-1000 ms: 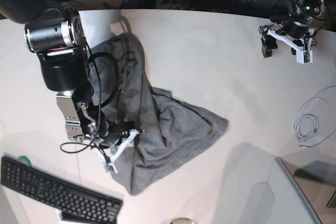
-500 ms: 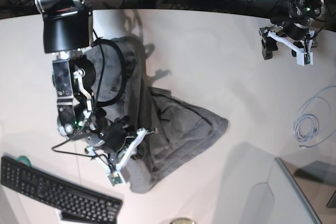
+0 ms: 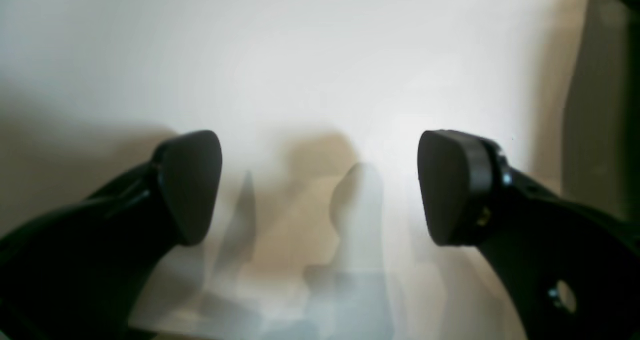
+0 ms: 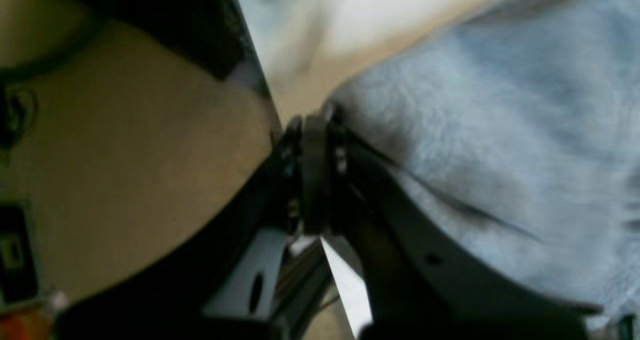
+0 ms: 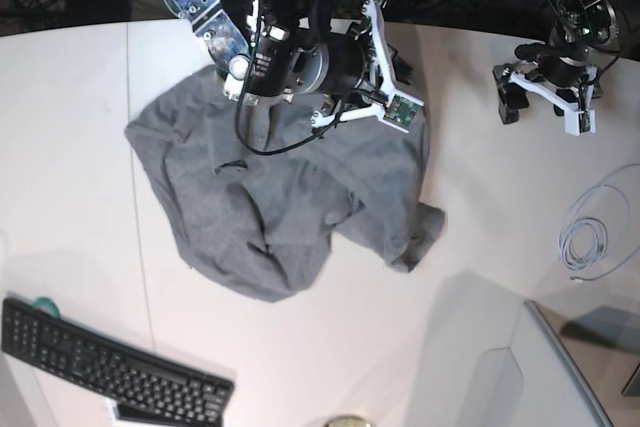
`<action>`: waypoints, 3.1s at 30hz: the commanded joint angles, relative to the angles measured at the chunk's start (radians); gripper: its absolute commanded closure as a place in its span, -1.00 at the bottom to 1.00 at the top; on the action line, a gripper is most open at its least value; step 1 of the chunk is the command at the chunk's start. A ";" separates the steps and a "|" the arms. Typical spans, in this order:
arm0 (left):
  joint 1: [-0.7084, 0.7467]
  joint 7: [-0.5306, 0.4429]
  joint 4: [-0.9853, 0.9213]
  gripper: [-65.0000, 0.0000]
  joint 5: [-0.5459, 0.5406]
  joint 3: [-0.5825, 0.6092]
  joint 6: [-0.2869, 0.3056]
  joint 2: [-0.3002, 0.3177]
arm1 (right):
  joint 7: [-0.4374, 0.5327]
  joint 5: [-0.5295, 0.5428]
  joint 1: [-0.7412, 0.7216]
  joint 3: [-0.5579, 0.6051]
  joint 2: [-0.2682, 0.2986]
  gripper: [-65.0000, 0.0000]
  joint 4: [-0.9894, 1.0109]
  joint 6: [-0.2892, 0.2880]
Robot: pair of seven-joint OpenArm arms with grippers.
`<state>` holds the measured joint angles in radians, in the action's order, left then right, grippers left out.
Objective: Layout the t-shirt on the table in an organized manner, then fold the t-shirt properly
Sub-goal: 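Drag the shirt with the right gripper and grasp it with the left, then pull the shirt apart with both grippers to spread it, then move both grippers to the shirt's collar edge and grasp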
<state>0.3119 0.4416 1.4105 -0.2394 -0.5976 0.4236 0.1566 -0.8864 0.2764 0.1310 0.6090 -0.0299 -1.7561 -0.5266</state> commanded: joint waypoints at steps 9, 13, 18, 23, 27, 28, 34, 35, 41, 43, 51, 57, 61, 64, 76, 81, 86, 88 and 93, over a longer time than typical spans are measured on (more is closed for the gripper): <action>-0.004 -0.019 0.023 -0.80 -0.010 -0.006 0.002 0.044 | -0.070 0.017 -0.135 -0.002 0.015 -0.06 0.055 -0.002; 0.007 -0.019 0.040 -0.80 -0.010 0.001 0.004 0.044 | -0.099 0.011 -0.139 -0.018 0.029 -0.11 -0.095 0.000; 0.037 -0.013 0.217 -0.14 -0.015 0.043 0.004 0.004 | 0.022 0.010 -0.139 -0.301 0.051 -0.11 -0.120 0.004; 0.033 -0.011 0.336 1.00 -0.010 0.239 0.004 -0.015 | 0.068 0.010 -0.221 -0.628 0.063 0.61 0.083 0.006; -0.043 -0.011 0.269 1.00 0.004 0.488 -0.001 -0.013 | 0.075 0.013 -0.339 -0.763 0.106 0.87 0.361 -0.002; -0.061 -0.011 0.232 1.00 0.024 0.535 -0.001 -0.013 | 0.075 0.013 -0.365 -0.779 0.117 0.88 0.417 -0.002; -0.119 -0.013 0.034 1.00 0.252 0.614 -0.002 -0.065 | 0.161 0.011 -0.449 -0.711 0.127 1.00 0.658 -0.003; -0.119 -0.014 0.022 1.00 0.291 0.614 -0.002 -0.067 | 0.187 0.011 -0.463 -0.691 0.127 1.00 0.694 -0.003; -0.109 -0.019 -0.056 1.00 0.460 0.506 -0.002 -0.068 | 0.304 0.011 -0.548 -0.578 0.120 1.00 0.924 0.010; -0.110 -0.019 -0.072 1.00 0.460 0.443 -0.002 -0.064 | 0.347 0.011 -0.564 -0.585 0.121 1.00 0.996 0.064; -0.193 -0.020 -0.150 1.00 0.458 0.256 -0.002 -0.045 | 0.387 0.017 -0.540 -0.593 0.158 1.00 1.059 0.244; -0.288 -0.020 -0.195 1.00 0.458 0.259 -0.002 -0.058 | 0.392 0.019 -0.532 -0.594 0.155 1.00 1.034 0.360; -0.369 -0.020 -0.199 1.00 0.456 0.249 -0.002 -0.085 | 0.392 0.019 -0.469 -0.594 0.153 1.00 0.813 0.360; -0.379 -0.020 -0.135 1.00 0.452 0.242 -0.002 -0.090 | 0.385 0.019 -0.387 -0.593 0.153 1.00 0.586 0.357; 0.016 -0.020 0.415 0.46 0.171 0.267 -0.002 -0.101 | 0.384 0.019 -0.112 -0.591 0.163 1.00 0.109 0.356; 0.023 -0.020 0.369 -0.73 0.214 0.402 -0.002 -0.105 | 0.385 0.019 -0.061 -0.591 0.163 1.00 0.104 0.356; -0.073 -0.020 0.221 -0.71 0.358 0.439 -0.002 -0.164 | 0.385 0.019 -0.038 -0.593 0.163 1.00 0.101 0.356; -0.112 -0.022 0.166 -0.63 0.400 0.440 -0.002 -0.187 | 0.385 0.021 -0.026 -0.593 0.163 1.00 0.100 0.356; -0.167 -0.131 0.031 -0.36 0.510 0.494 -0.002 -0.200 | 0.385 0.077 -0.004 -0.593 0.163 1.00 0.100 0.356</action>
<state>0.1505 0.3264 1.4277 0.2855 -0.1066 0.4198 -0.0414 -0.5270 0.3454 0.1425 0.0196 0.1291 -1.6360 -0.1711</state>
